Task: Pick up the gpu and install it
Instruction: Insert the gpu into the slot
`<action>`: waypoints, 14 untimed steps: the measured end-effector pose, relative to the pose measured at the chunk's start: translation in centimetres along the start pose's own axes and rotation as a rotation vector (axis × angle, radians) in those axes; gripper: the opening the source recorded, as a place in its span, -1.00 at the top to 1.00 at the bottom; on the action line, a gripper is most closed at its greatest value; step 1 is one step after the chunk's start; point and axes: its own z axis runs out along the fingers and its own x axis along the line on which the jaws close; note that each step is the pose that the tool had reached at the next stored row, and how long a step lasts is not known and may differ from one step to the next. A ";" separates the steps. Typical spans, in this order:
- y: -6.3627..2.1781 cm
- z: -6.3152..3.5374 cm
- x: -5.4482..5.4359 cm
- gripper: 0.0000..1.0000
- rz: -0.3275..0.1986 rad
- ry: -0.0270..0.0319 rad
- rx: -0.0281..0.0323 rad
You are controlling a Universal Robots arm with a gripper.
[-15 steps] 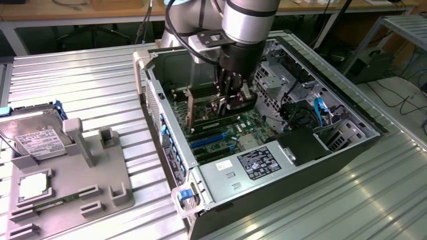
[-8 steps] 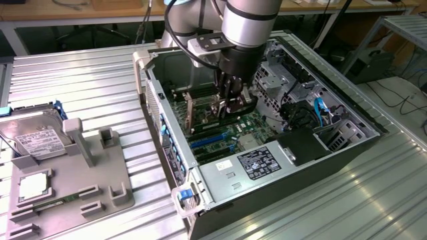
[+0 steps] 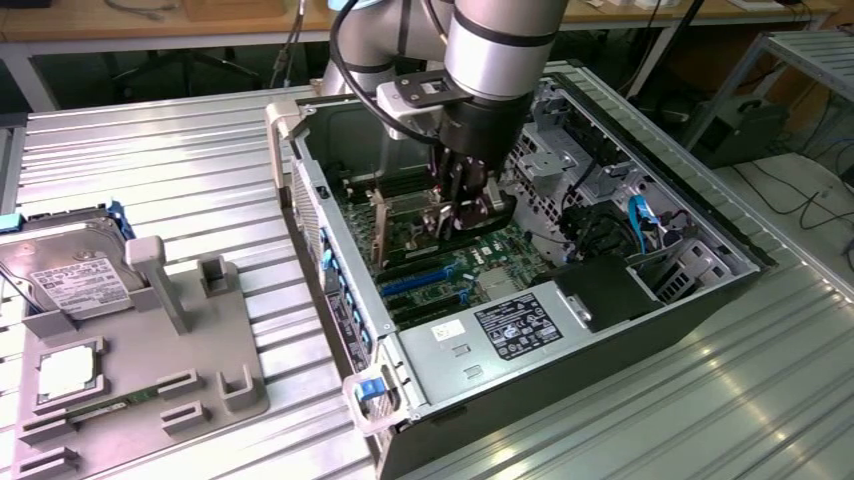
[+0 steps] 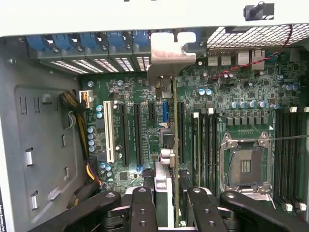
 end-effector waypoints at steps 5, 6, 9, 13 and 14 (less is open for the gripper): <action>0.01 0.21 0.0 0.40 0.000 -0.0009 -0.0002; 0.01 0.25 0.0 0.40 0.000 -0.0013 -0.0003; 0.02 0.38 0.0 0.40 0.000 -0.0027 -0.0003; 0.15 0.54 0.0 0.40 0.000 -0.0042 -0.0004; 0.18 0.56 0.0 0.40 -0.001 -0.0041 -0.0004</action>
